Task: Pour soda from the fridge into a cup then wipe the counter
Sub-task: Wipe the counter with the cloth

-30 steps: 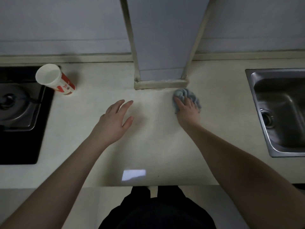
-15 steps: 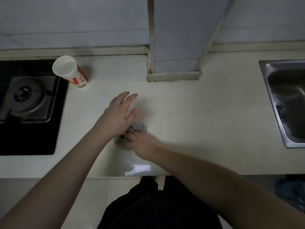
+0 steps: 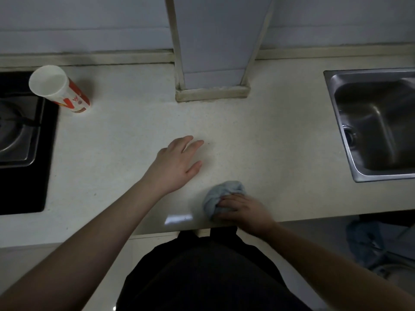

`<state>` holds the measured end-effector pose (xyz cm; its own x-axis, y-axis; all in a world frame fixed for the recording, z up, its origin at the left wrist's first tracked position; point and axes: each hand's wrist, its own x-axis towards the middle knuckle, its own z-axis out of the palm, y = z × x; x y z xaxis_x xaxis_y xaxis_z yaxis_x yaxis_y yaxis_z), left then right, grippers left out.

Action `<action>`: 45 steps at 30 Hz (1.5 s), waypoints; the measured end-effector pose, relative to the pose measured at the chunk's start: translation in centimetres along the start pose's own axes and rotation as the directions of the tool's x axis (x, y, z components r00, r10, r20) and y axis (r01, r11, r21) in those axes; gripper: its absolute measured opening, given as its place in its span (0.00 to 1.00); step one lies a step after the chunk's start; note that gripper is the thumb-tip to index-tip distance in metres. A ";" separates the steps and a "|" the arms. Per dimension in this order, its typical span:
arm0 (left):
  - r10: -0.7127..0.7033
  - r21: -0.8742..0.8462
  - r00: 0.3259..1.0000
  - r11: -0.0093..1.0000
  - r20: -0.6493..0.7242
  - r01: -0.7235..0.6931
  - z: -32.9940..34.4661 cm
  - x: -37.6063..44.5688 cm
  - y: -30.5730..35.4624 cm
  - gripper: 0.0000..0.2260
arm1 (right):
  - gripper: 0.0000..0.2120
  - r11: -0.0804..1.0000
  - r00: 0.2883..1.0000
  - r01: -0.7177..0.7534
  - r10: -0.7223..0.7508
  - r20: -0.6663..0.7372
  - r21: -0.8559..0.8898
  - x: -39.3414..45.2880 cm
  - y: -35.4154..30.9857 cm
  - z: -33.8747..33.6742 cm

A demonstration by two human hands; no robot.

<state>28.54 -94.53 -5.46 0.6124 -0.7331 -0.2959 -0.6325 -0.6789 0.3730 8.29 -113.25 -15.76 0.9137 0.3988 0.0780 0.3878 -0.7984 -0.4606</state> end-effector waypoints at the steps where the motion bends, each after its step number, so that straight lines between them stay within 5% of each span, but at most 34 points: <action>1: -0.005 0.007 1.000 1.000 0.003 0.005 0.2 0.1 0.1 0.27 | 0.19 0.999 0.998 -0.040 0.039 -0.051 -0.016 -0.7 1.2 -0.8; 9: -0.092 0.025 0.994 0.995 -0.062 0.094 -0.1 -0.2 -0.1 0.33 | 0.17 0.851 0.836 -0.519 0.525 -0.160 0.081 4.2 10.8 -6.8; 14: -0.158 0.016 0.977 0.987 -0.142 0.162 -0.7 -1.2 -0.3 0.30 | 0.17 0.770 0.770 -0.637 0.636 0.043 0.015 15.8 10.2 -6.3; 16: -0.176 0.011 0.970 0.983 -0.169 0.181 -1.0 -1.5 -0.4 0.29 | 0.15 0.842 0.834 -0.533 0.540 0.114 -0.083 18.8 6.9 -4.8; 21: -0.185 0.027 0.968 0.981 -0.169 0.192 -1.1 -1.5 -0.8 0.29 | 0.15 0.979 0.969 -0.174 0.151 0.194 0.107 16.3 -2.7 -0.8; 24: -0.167 0.038 0.974 0.984 -0.150 0.175 -0.7 -1.2 -0.6 0.29 | 0.12 0.986 0.974 0.083 -0.111 0.197 0.145 11.5 -3.7 -0.3; 26: -0.150 0.044 0.979 0.986 -0.141 0.158 -0.6 -0.9 -0.4 0.30 | 0.11 0.989 0.973 0.065 -0.092 0.213 0.130 8.0 -2.1 -0.8; 29: -0.122 0.061 0.986 0.990 -0.112 0.129 -0.5 -0.5 0.0 0.30 | 0.13 0.988 0.989 -0.138 0.134 0.065 0.068 3.7 3.1 -3.0; 32: -0.093 0.073 0.990 0.992 -0.104 0.101 -0.3 -0.1 0.2 0.30 | 0.13 0.854 0.867 -0.489 0.498 -0.010 0.176 4.4 7.6 -6.1; 35: -0.082 0.076 0.992 0.993 -0.097 0.090 -0.4 0.5 0.6 0.29 | 0.15 0.732 0.751 -0.648 0.660 0.019 0.211 8.8 10.0 -7.7; 40: -0.075 0.075 0.988 0.993 -0.138 0.086 -1.2 1.5 1.7 0.28 | 0.22 0.773 0.775 -0.630 0.621 0.119 0.075 18.0 7.5 -4.4; 45: -0.091 0.028 0.982 0.995 -0.167 0.097 -1.6 2.4 2.3 0.28 | 0.14 0.949 0.948 -0.305 0.295 0.119 0.076 16.8 1.0 -2.2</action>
<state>29.32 -97.81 -3.86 0.7382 -0.6508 -0.1774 -0.5829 -0.7478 0.3177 24.29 -108.30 -12.99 0.9662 0.1965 -0.1669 0.0807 -0.8453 -0.5281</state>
